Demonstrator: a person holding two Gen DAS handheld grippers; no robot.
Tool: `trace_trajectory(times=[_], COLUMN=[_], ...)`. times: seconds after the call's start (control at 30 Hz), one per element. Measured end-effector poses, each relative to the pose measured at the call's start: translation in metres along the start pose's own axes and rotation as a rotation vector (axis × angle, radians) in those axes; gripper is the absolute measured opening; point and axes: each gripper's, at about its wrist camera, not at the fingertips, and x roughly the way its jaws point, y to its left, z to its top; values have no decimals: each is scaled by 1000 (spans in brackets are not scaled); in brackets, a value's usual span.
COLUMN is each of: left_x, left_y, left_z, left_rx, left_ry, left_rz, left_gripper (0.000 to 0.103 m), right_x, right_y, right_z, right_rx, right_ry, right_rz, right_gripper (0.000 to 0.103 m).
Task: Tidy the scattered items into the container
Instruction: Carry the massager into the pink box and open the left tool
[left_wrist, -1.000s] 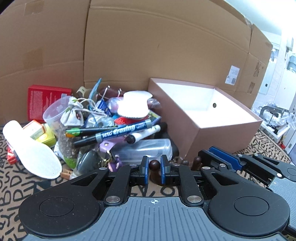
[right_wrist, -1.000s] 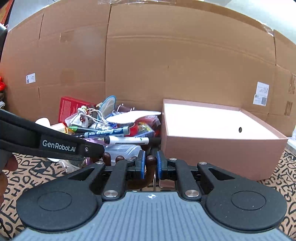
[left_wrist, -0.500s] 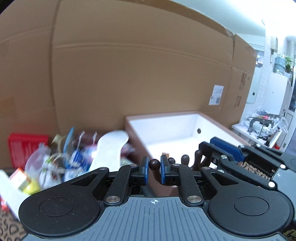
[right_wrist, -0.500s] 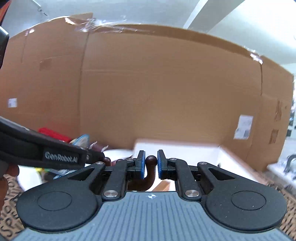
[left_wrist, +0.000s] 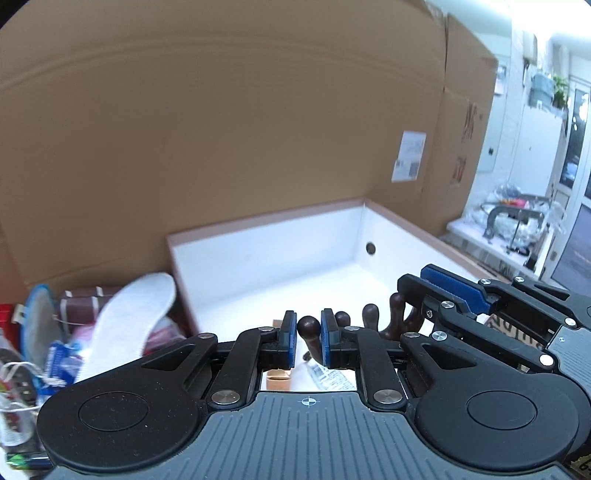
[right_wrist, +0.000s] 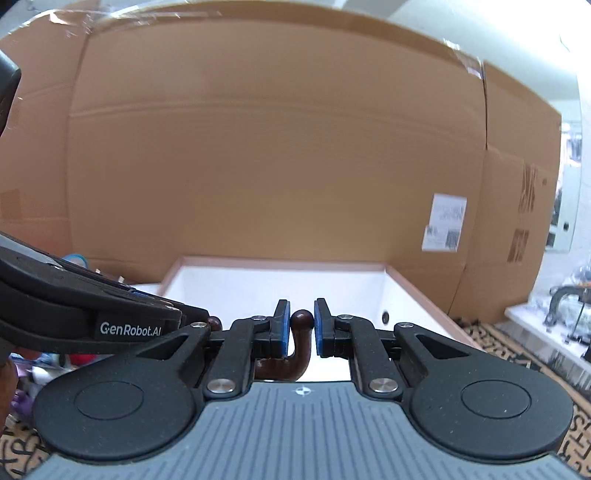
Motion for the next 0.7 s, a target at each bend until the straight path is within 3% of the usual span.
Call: trace_trajectory(times=[0.2,0.23,0.27,0.3,0.33,0.37,0.4,0.47,0.5,0.53,0.6,0.7], left_x=[28,31,33,34,34,33,31,25,22,18,11,-1], left_y=[2,2,1,1,1,4,8,17,21,24,25,22], left_z=[-5,-6,-6,-6,-6,-6,-6,-6,-6,-6,-8,-14], left_rx=[-9,-6,-7,-10,-17,-34,-57,-105,-132,-159,-195,-174], left_ry=[56,61,66,69,69,61,48,7,2,-3,-18,-40], left_rz=[-13,-17,-20,-15,1,24,47,19,-10,-33,-48,-33], left_gripper=[11,32,32,43,58,68,87,94,98,102,103,103], right_x=[23,25,26,27,27,27,26,24,22,19,12,0], right_y=[-13,-14,-15,-16,-18,-20,-24,-32,-36,-37,-36,-28], right_z=[-16,-18,-18,-19,-19,-20,-20,-22,-23,-24,-25,-27], right_rx=[44,50,57,65,76,86,97,133,149,155,145,111], right_ry=[59,66,72,75,73,69,64,61,58,53,42,17], right_rz=[13,15,17,20,12,-6,-22,-31,-28,-25,-28,-31], right_gripper=[16,16,17,18,19,20,23,45,65,71,73,92])
